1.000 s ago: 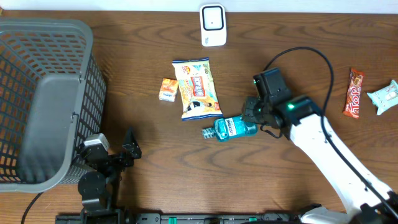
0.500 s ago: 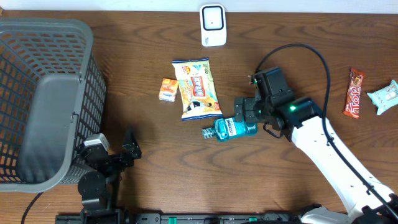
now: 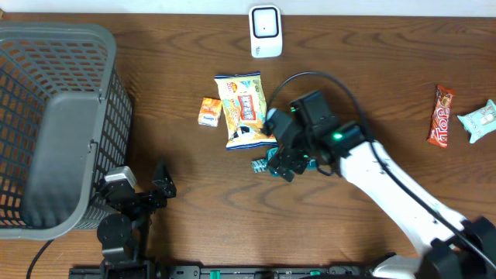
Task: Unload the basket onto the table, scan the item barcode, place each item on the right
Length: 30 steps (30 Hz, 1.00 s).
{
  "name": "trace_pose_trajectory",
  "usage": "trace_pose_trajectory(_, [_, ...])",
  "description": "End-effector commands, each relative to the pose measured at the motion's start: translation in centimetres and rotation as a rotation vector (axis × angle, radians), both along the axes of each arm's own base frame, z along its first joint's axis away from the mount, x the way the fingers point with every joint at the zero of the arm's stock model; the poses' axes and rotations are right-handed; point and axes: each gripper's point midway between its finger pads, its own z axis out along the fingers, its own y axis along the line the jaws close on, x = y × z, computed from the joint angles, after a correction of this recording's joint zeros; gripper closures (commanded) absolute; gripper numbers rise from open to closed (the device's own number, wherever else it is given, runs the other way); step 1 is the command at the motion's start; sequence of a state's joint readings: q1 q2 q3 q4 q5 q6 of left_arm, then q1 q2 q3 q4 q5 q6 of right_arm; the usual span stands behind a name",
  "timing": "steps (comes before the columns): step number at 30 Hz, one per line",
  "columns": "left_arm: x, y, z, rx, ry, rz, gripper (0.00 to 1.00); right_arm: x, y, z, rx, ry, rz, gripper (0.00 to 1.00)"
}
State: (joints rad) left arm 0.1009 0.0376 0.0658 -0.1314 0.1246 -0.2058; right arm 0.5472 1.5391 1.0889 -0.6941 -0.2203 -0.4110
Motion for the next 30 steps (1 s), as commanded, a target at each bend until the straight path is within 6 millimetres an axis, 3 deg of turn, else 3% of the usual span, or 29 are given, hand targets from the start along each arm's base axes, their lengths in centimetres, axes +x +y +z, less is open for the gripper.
trace_pose_trajectory(1, [0.0, 0.1, -1.4, -0.001, 0.033, 0.003, 0.02, -1.2, 1.5, -2.3, -0.046, 0.021, 0.156, 0.01])
trace_pose_trajectory(4, [0.0, 0.1, -1.4, -0.001, 0.033, 0.003, 0.02, -1.7, 2.2, -4.5, -0.119, 0.018, 0.224, 0.03])
trace_pose_trajectory(13, [0.0, 0.1, -1.4, -0.001, 0.033, 0.003, 0.02, -0.2, 2.5, -9.6, -0.348, -0.083, 0.297, 0.19])
trace_pose_trajectory(19, [0.0, 0.1, -1.4, -0.001, 0.033, 0.003, 0.02, -0.1, 1.4, -11.1, -0.421, -0.069, 0.287, 0.48])
trace_pose_trajectory(22, [0.0, 0.1, -1.4, -0.001, 0.033, 0.003, 0.02, -0.1, 1.4, -11.1, -0.418, -0.063, 0.278, 0.68])
trace_pose_trajectory(23, [0.0, 0.1, -1.4, -0.001, 0.033, 0.003, 0.02, -0.1, 1.4, -11.1, -0.415, -0.061, 0.268, 0.79])
trace_pose_trajectory(26, [0.0, 0.1, -1.4, -0.001, 0.033, 0.003, 0.02, -0.1, 1.5, -11.0, -0.402, -0.054, 0.224, 0.96])
trace_pose_trajectory(30, [0.0, 0.1, -1.4, -0.001, 0.033, 0.003, 0.02, 0.0, 1.5, -10.9, -0.385, -0.040, 0.158, 0.99])
